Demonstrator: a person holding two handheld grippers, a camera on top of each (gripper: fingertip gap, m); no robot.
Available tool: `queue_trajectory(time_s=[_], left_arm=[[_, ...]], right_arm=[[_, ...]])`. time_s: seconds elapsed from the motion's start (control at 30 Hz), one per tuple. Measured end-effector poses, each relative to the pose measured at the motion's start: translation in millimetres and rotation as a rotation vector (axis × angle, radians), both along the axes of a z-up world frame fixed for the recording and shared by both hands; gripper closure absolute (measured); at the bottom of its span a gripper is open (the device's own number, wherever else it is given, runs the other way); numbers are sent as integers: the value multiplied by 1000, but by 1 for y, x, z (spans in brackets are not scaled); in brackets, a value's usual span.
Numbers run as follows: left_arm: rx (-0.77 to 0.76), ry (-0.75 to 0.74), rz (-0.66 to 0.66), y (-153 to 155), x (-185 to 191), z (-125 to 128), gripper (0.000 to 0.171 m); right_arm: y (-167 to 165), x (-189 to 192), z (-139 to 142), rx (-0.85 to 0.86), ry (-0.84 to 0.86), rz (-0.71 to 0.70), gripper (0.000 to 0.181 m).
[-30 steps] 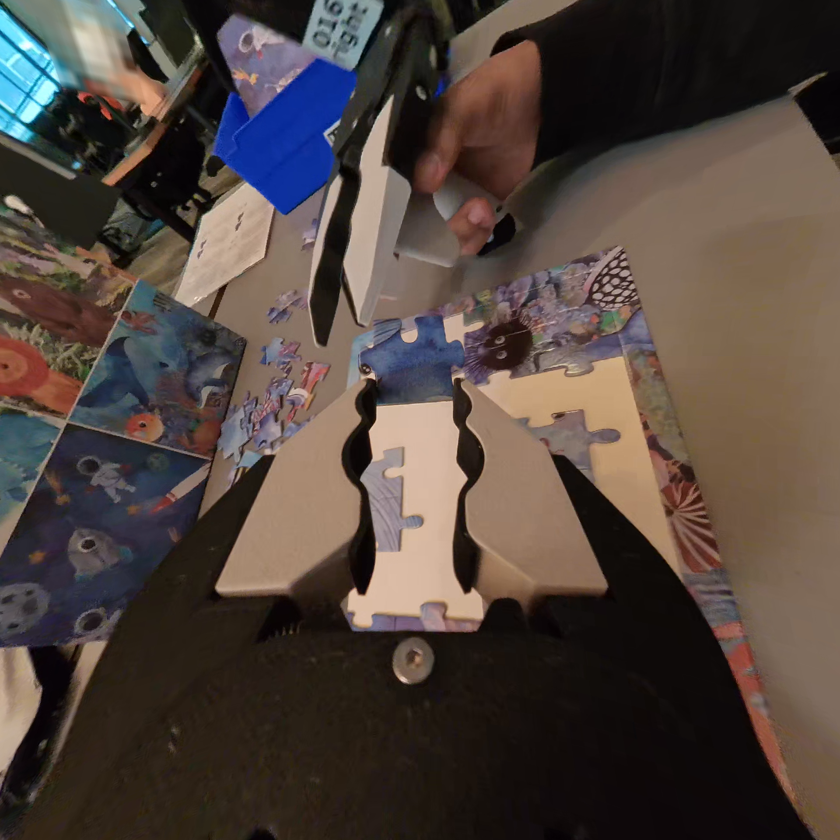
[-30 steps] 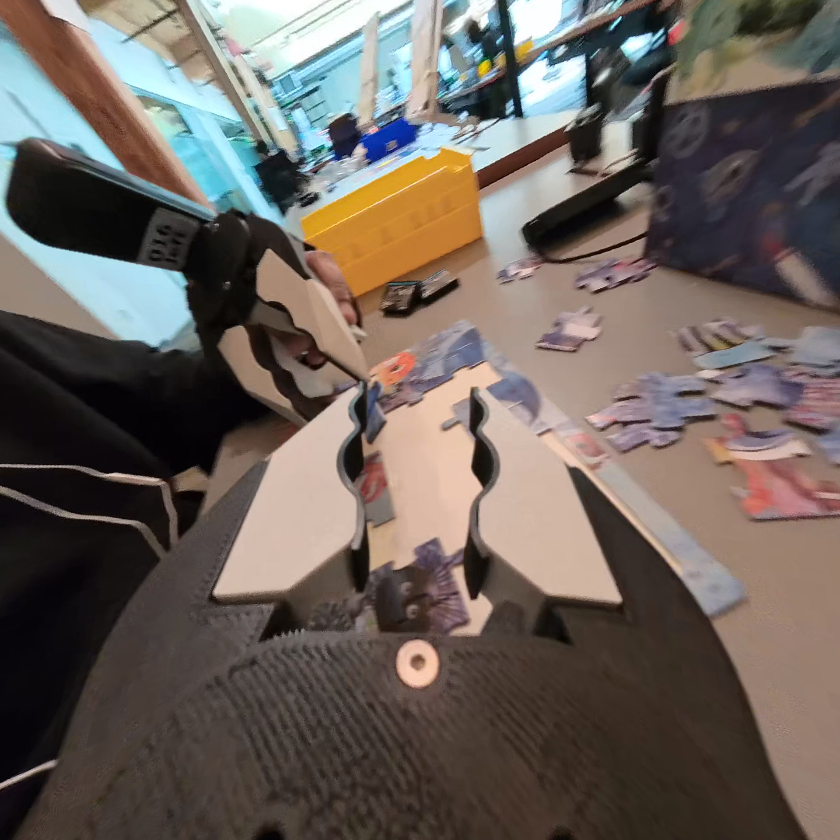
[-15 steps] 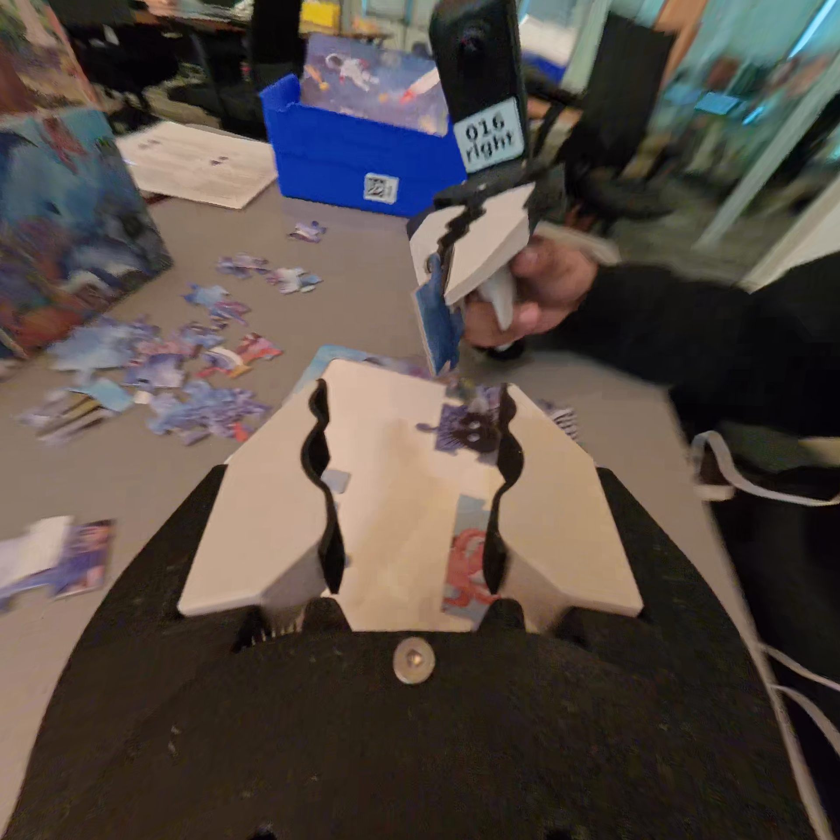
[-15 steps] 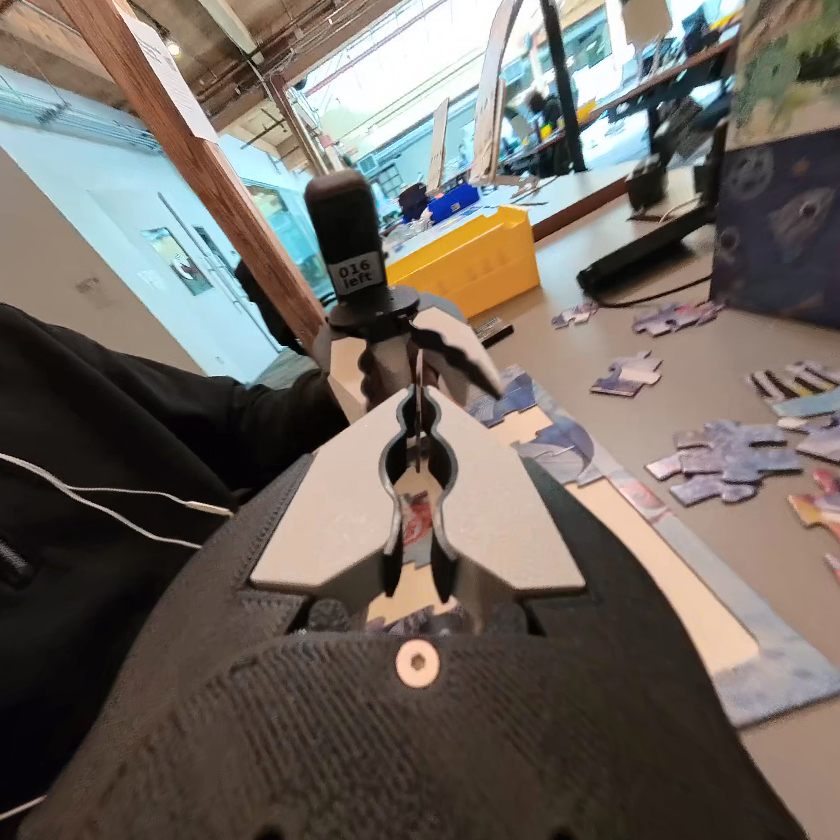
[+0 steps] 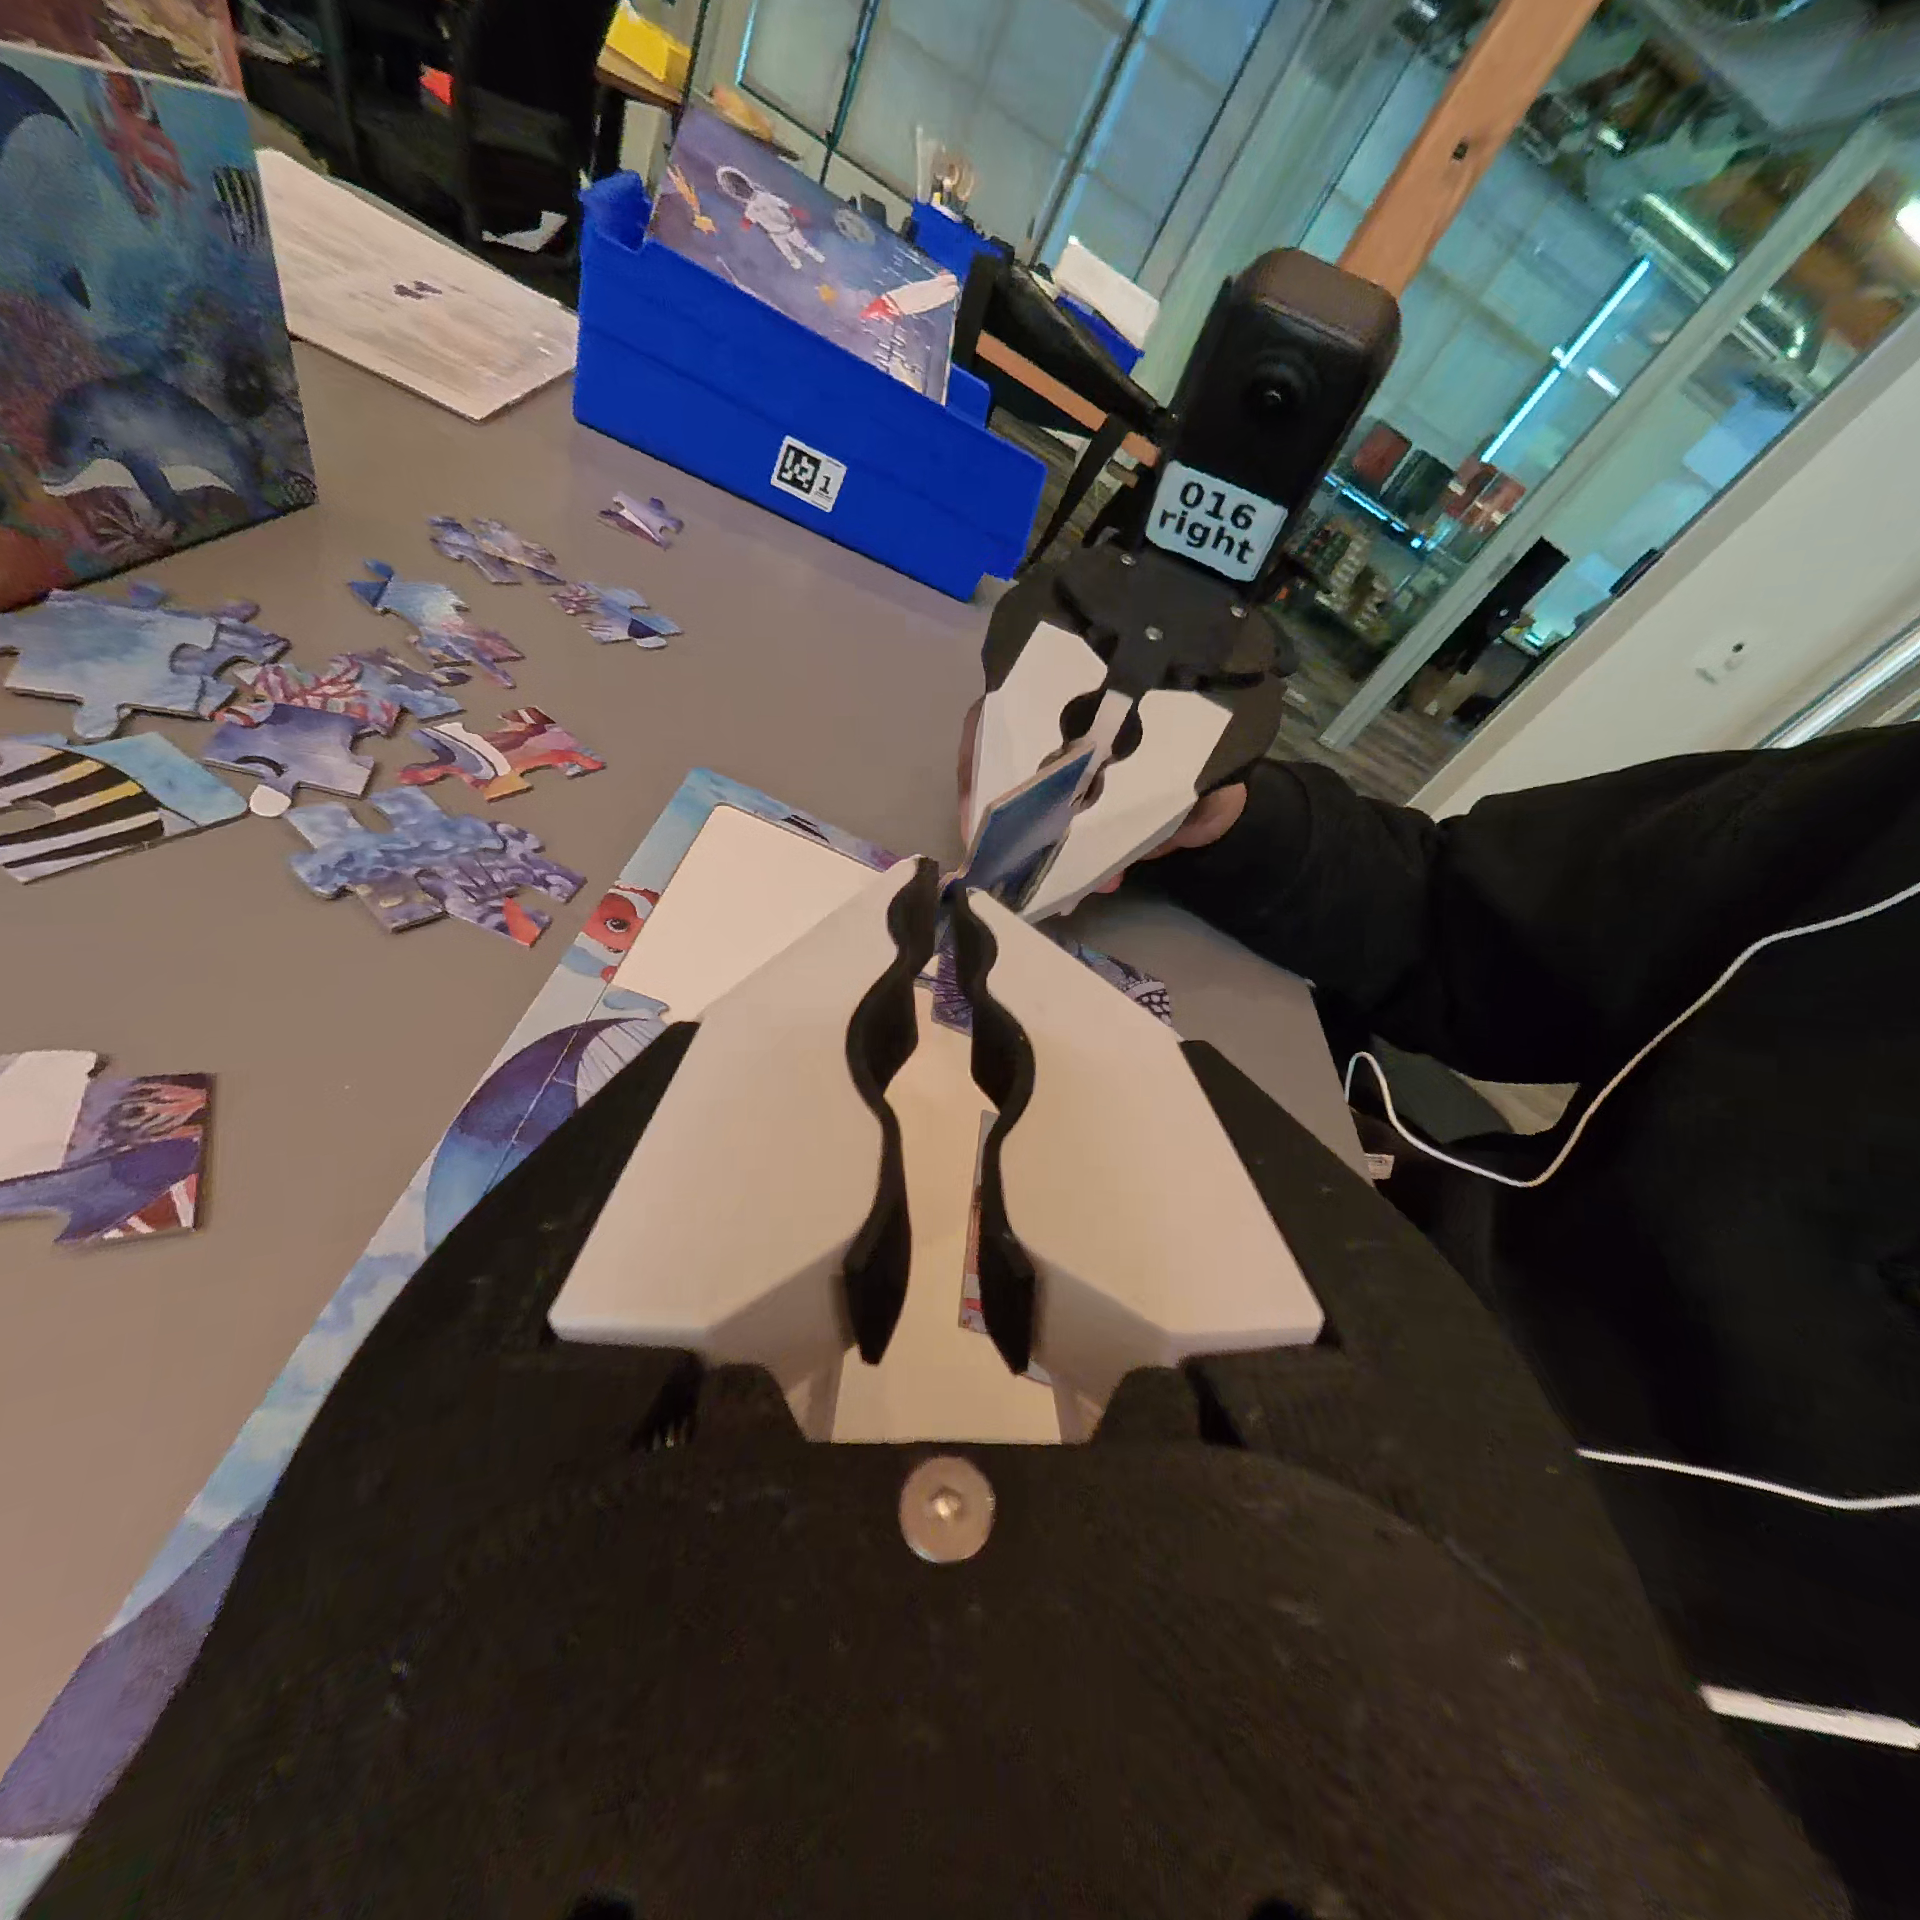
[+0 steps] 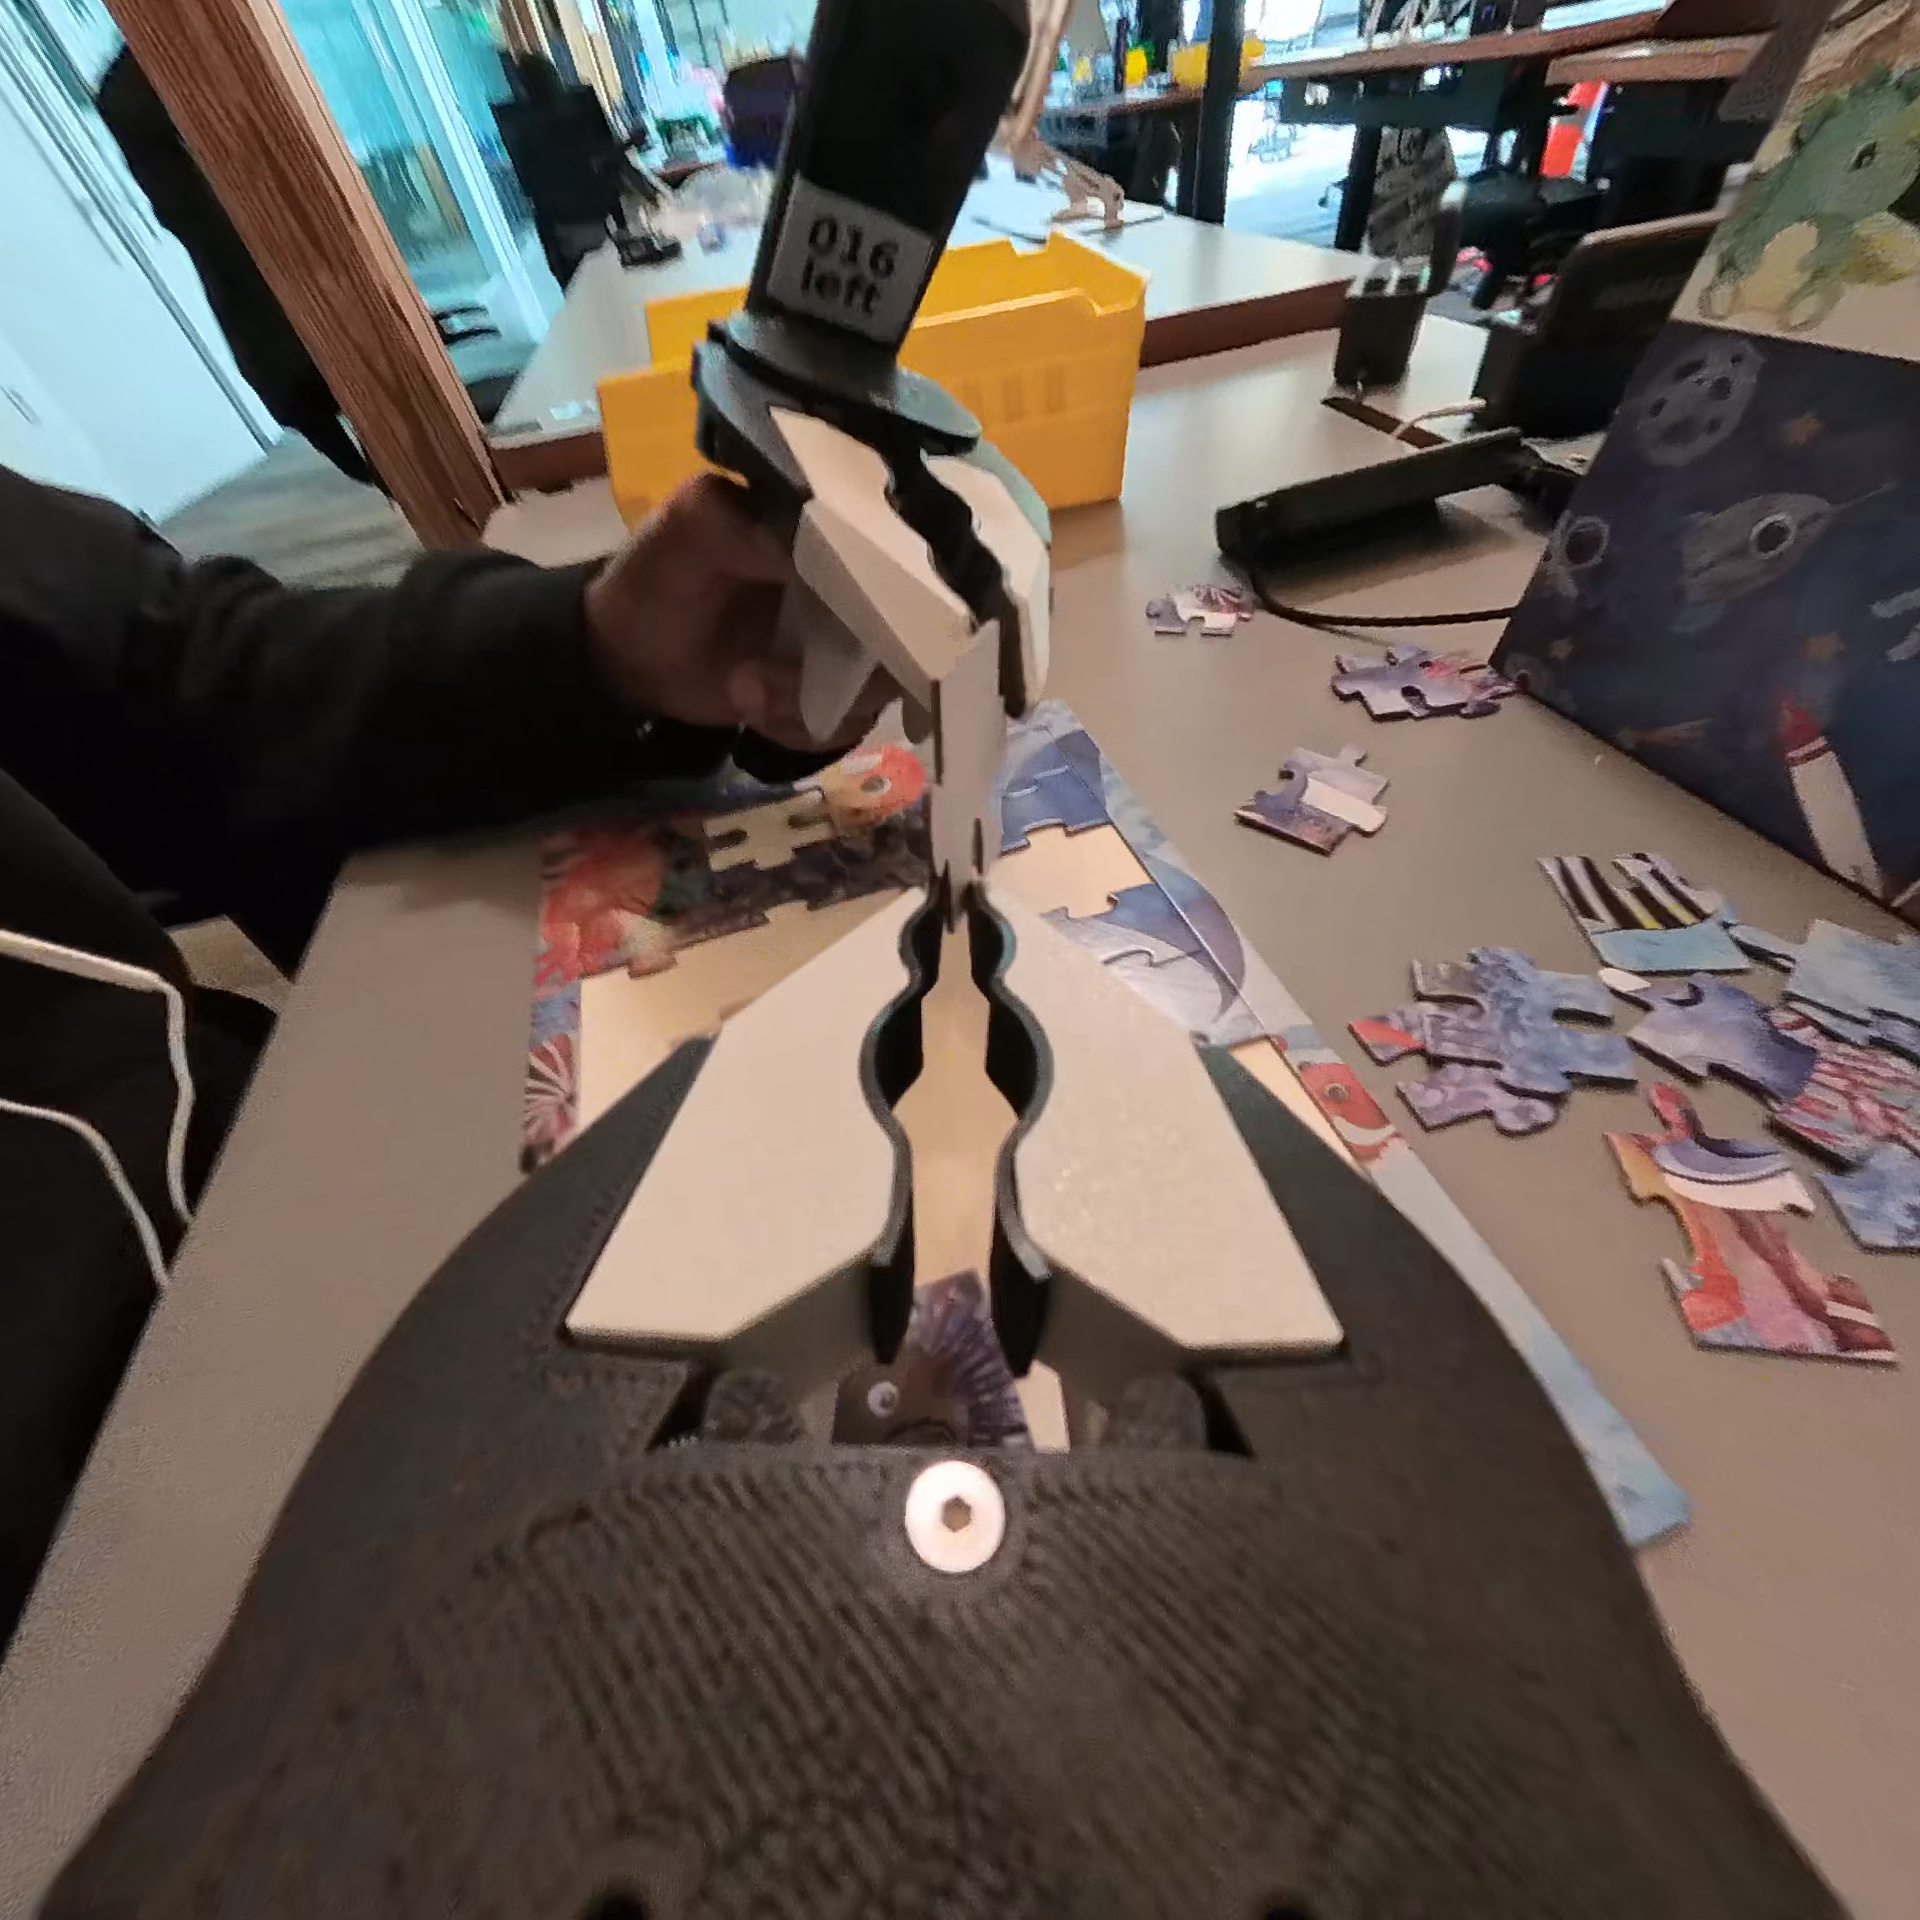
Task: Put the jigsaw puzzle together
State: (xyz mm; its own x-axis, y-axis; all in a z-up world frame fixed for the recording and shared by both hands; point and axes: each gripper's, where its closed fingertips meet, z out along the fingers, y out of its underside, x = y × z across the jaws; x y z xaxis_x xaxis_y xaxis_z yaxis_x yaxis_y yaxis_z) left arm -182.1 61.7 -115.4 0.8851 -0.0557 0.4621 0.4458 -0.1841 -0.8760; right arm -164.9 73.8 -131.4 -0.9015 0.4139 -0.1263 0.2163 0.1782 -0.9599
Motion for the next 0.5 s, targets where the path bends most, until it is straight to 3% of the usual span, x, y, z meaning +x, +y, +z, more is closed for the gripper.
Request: queue_trajectory(time_s=[0.13, 0.33, 0.5], left_arm=[[2, -69, 50, -6, -12, 1, 171], [4, -220, 89, -15, -27, -5, 171], [-18, -316, 23, -12, -17, -10, 171]], right_arm=[[8, -12, -13, 168, 114, -87, 159], [19, -27, -6, 448, 518, -245, 150], [10, -23, -13, 603, 650, -233, 140]])
